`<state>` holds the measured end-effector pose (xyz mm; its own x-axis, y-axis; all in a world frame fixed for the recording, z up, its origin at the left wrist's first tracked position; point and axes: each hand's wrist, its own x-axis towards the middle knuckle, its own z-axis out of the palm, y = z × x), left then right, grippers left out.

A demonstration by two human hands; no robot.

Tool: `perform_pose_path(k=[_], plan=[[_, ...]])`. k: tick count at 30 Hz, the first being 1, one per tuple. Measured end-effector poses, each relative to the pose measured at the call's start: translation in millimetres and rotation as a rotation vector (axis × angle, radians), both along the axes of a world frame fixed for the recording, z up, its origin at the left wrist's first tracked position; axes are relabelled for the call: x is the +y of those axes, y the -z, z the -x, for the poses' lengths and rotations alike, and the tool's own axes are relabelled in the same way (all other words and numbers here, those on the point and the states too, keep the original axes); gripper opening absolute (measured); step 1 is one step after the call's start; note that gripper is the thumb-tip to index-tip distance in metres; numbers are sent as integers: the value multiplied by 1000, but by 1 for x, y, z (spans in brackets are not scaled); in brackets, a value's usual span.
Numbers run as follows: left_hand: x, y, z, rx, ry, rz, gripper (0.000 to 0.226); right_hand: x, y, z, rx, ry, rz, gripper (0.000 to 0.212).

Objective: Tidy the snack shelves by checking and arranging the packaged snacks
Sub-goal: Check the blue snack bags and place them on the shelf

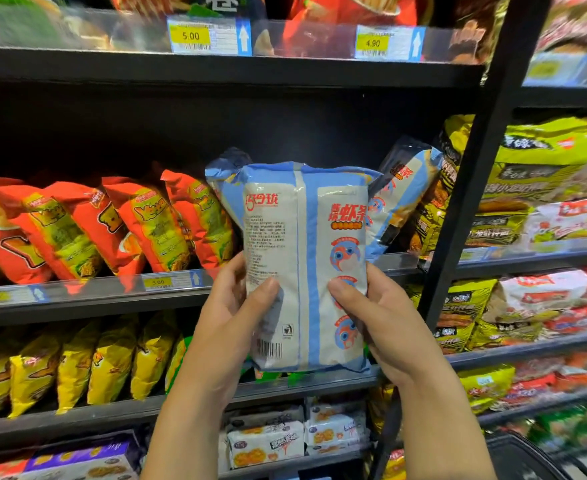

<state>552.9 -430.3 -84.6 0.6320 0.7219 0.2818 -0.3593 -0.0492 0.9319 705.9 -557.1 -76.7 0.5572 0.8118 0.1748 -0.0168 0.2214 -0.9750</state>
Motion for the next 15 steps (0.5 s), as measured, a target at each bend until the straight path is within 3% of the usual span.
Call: perform_pose_path(k=[4,9,12,15], plan=[[4,-1,-12,60,116,-38,51,-2,3,-22,-17,-29,-9,52],[5,-12,-49,33,69,-43,49,7,-3,-54,35,-52,-74,52],[7,-19,-63,27,-1,-20,48,17,-7,-64,35,-23,-82,60],[17,-30,-96,41,-180,-52,42,26,-10,-90,4,177,-50,74]])
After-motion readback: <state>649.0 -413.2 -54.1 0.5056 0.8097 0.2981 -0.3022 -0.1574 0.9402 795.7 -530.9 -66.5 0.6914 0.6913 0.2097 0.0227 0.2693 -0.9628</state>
